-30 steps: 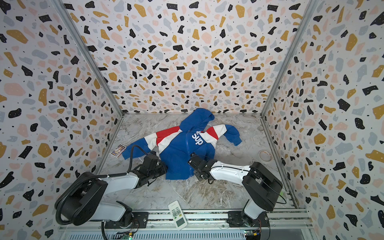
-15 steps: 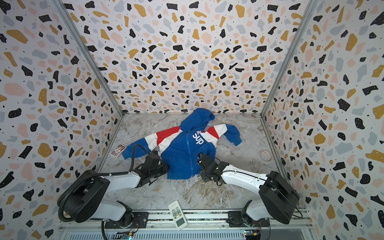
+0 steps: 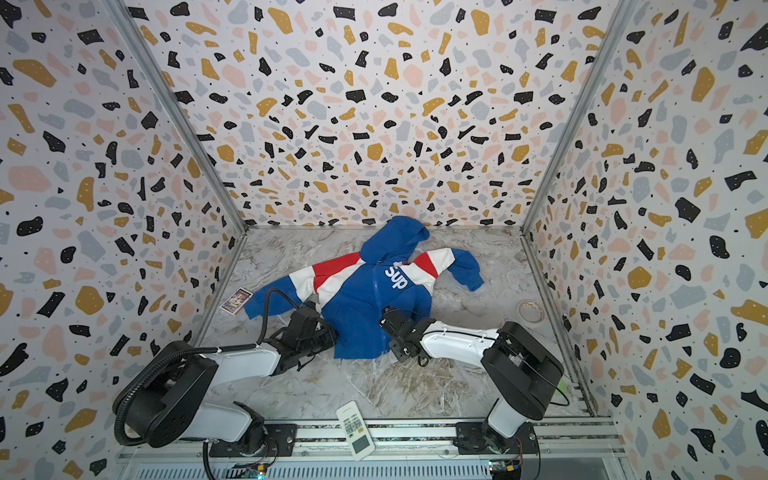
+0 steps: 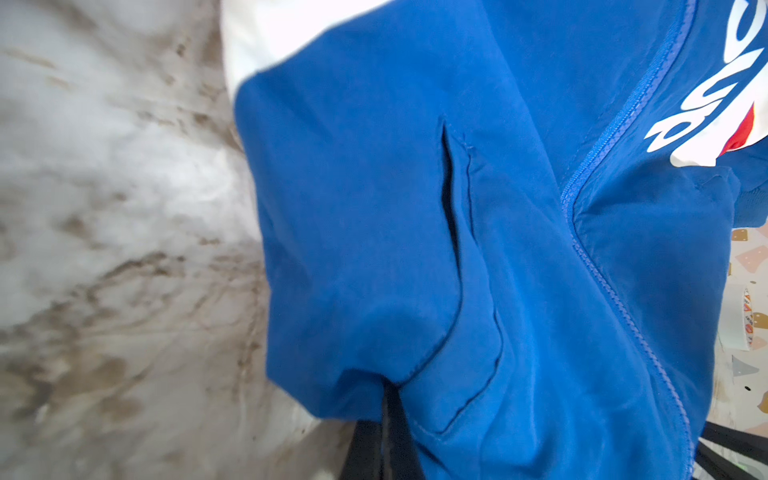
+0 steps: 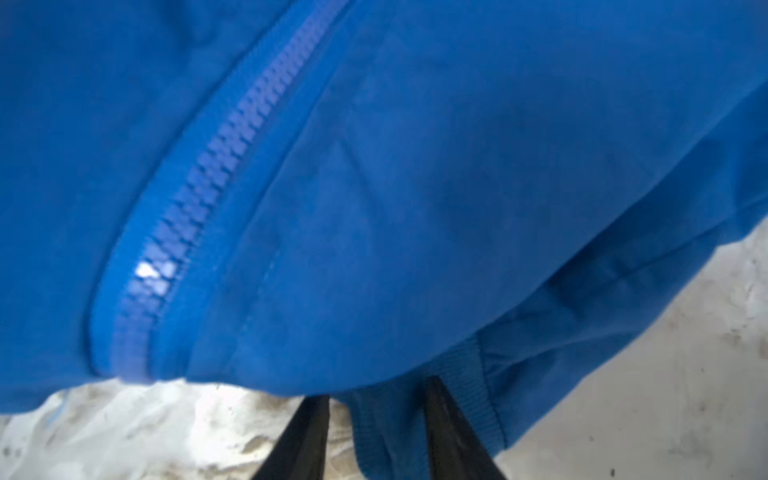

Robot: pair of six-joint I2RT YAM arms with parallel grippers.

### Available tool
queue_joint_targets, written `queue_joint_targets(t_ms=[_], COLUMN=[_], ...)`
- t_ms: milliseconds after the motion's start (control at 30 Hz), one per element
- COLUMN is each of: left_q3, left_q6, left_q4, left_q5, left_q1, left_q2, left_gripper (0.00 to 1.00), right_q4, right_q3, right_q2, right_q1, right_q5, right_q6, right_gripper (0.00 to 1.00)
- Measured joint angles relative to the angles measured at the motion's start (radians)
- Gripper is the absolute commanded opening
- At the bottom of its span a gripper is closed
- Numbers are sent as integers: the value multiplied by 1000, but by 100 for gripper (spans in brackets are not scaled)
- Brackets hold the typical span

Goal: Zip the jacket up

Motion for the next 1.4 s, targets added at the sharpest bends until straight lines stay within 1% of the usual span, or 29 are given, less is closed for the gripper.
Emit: queue_joint_targets(t_ms=[233, 300, 400, 467, 600, 633, 833, 933, 1067, 1100, 1133, 1233, 1267, 1333, 1400], left_q3=[0, 0, -3, -6, -10, -11, -19, -27, -47, -51, -55, -69, -75, -87, -102], left_q6=[15, 17, 18, 18, 18, 18, 18, 16, 9, 6, 5, -4, -7, -11, -13], left_q4=[-2, -3, 0, 2, 8, 8, 9, 18, 40, 46, 48, 52, 51, 47, 40], left_q5=[0, 0, 0, 0, 0, 0, -2, -1, 8, 14, 21, 39, 43, 49, 55], left_q1=[0, 0, 0, 0, 0, 0, 0, 0, 0, 0, -1, -5, -5, -5, -5], left_q2=[0, 0, 0, 0, -1, -1, -11, -14, -23, -25, -27, -42, -49, -66, -89], left_gripper=[0, 0, 0, 0, 0, 0, 0, 0, 0, 0, 0, 0, 0, 0, 0], right_q4=[8, 15, 23, 25, 27, 26, 19, 23, 17, 19, 22, 35, 38, 24, -7], right_q3=[-10, -21, -37, -44, -61, -68, -142, -210, -300, -319, -332, -381, -401, -435, -451], right_q2=[-20, -32, -48, -58, -75, -82, -194, -293, -463, -520, -563, -731, -785, -874, -947], right_q1=[-48, -59, -69, -74, -93, -98, -141, -179, -249, -272, -292, -383, -407, -430, -434], right_q5=[-6, -10, -18, -24, -25, -24, -8, 9, 20, 15, 2, -52, -73, -105, -141], right_q6=[-15, -21, -25, -30, -33, -32, 27, 94, 180, 202, 216, 284, 306, 350, 386], right_gripper=[40, 37, 29, 19, 2, 0, 0, 0, 0, 2, 6, 35, 40, 40, 36])
